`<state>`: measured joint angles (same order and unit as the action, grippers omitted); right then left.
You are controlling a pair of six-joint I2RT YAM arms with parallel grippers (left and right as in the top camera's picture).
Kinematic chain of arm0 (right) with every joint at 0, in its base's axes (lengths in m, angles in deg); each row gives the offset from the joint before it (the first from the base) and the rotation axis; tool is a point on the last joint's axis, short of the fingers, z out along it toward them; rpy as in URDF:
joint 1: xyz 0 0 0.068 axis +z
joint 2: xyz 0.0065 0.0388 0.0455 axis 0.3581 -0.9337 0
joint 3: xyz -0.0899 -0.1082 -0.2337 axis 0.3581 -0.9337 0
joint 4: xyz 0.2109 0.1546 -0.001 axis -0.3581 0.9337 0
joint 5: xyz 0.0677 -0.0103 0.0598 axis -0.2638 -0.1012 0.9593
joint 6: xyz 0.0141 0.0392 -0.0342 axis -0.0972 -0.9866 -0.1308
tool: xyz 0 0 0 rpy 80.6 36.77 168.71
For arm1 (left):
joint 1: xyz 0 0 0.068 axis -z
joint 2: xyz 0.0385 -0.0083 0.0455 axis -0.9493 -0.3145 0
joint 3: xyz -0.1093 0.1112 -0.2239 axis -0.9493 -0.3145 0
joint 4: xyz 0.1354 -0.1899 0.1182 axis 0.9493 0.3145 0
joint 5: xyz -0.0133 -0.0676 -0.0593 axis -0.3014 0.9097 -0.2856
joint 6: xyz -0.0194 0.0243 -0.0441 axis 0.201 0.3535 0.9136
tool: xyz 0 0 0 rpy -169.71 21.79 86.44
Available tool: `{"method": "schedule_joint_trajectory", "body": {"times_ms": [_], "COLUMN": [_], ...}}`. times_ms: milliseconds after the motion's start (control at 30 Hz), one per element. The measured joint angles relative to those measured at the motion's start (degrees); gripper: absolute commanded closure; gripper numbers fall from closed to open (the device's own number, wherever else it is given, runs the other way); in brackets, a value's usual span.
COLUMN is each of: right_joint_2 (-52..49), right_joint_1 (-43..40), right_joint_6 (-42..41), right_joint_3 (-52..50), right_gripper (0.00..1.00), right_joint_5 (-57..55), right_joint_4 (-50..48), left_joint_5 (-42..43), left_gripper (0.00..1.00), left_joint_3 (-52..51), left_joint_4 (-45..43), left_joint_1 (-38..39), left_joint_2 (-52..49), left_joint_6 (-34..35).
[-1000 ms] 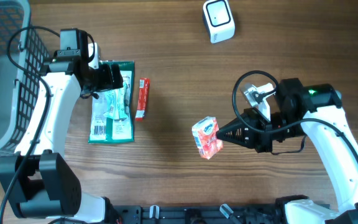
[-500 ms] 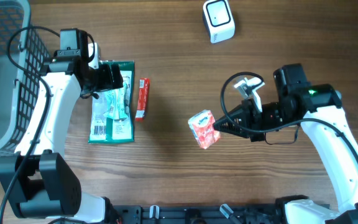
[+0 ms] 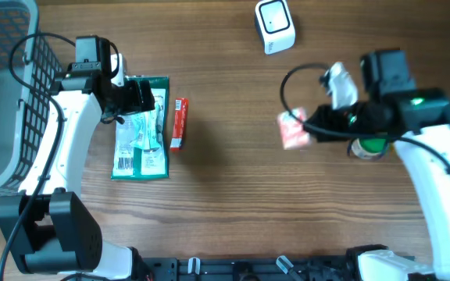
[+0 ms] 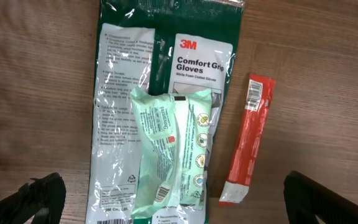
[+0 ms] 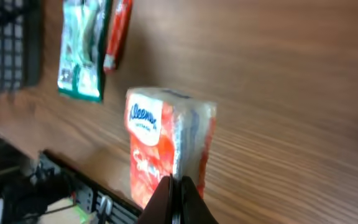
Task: Scan the item barcode
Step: 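Hold the Kleenex pack under the white scanner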
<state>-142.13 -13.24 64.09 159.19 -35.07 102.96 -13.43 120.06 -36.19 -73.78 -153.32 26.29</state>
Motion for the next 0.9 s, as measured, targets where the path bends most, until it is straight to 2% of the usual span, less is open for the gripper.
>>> {"method": "schedule_joint_trajectory", "body": {"times_ms": [133,200,267,600,767,900], "right_joint_2": [-5.8,-10.7,-14.4,-31.6,-41.9,-45.8], "right_joint_1": [0.9,2.2,3.7,9.0,9.0,9.0], "right_joint_6": [-0.5,-0.5,-0.2,5.7,10.2,13.7], "right_joint_3": [21.8,31.2,35.1,35.7,35.7,35.7], "right_gripper": [0.96,0.96,0.96,0.96,0.96,0.96], "right_joint_5": [-7.7,-10.6,-14.0,-36.4,-43.5,-45.2], "right_joint_4": [7.5,6.9,3.7,-20.4,-31.9,-36.7], "left_joint_5": [0.0,0.0,0.0,0.0,0.0,0.0], "left_gripper": [0.00,0.00,0.00,0.00,0.00,0.00], "left_joint_3": [0.0,0.0,0.0,0.0,0.0,0.0], "left_joint_4": [0.0,0.0,0.0,0.0,0.0,0.0], "left_joint_1": [0.0,0.0,0.0,0.0,0.0,0.0], "left_joint_2": [0.0,0.0,0.0,0.0,0.0,0.0], "left_joint_6": [0.0,0.0,0.0,0.0,0.0,0.0]}}
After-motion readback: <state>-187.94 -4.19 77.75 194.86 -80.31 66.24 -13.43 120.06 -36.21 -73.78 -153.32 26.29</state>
